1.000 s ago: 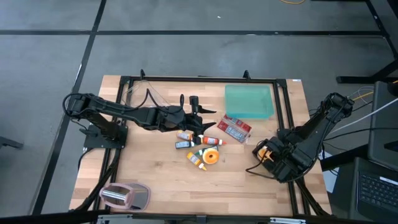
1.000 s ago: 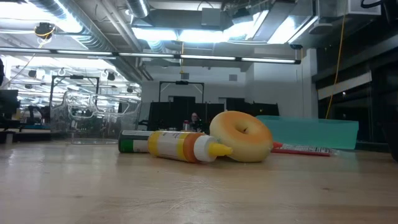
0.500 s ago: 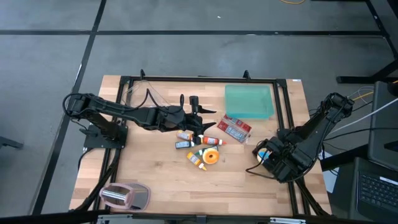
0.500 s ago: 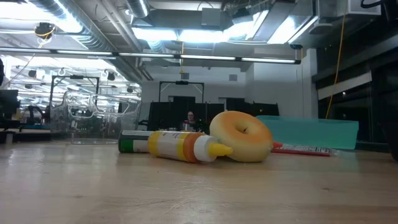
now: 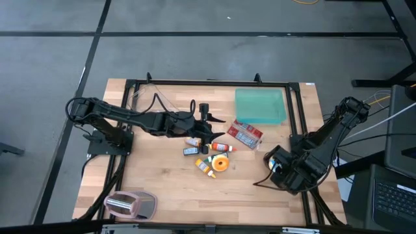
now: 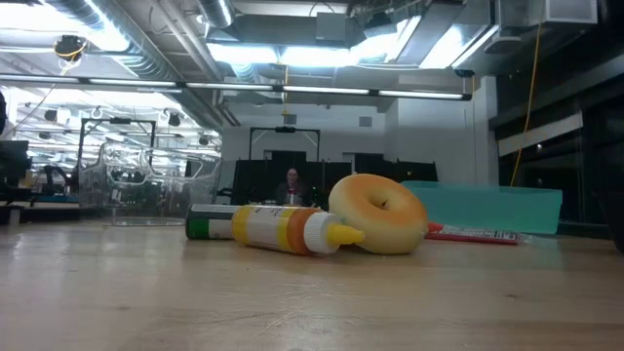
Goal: Pick & Place Food Item
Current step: Put the blue donut into the black bin
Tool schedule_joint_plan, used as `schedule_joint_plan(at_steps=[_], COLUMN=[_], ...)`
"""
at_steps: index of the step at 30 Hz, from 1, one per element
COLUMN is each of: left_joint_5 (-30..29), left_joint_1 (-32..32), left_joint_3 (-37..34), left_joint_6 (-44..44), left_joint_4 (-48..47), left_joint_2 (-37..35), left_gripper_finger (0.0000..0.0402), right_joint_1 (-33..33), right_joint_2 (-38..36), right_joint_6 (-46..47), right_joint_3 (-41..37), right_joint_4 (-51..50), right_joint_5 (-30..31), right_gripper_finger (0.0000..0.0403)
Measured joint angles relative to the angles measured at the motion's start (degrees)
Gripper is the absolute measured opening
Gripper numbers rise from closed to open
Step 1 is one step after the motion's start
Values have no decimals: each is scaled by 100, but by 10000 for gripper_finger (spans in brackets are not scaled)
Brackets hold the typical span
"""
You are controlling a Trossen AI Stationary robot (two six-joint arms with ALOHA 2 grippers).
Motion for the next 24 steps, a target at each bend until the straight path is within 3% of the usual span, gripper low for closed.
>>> schedule_joint_plan(at_steps=[6,19,24], left_joint_5=[9,7,9], left_joint_1=[-21,-19,-19], left_joint_3=[0,0,0], left_joint_6=[-107,-118,-113], left_joint_4=[-150,-179,-179], left_joint_2=[0,0,0], left_gripper_finger=[196,196,196], right_joint_1=[0,0,0], right_joint_2=[106,933,933], right_joint_6=[-164,-116,-75], right_joint_3=[2,0,0], right_joint_4=[700,419,319], right_joint_5=[-7,-339,-335], right_gripper_finger=[166,166,140])
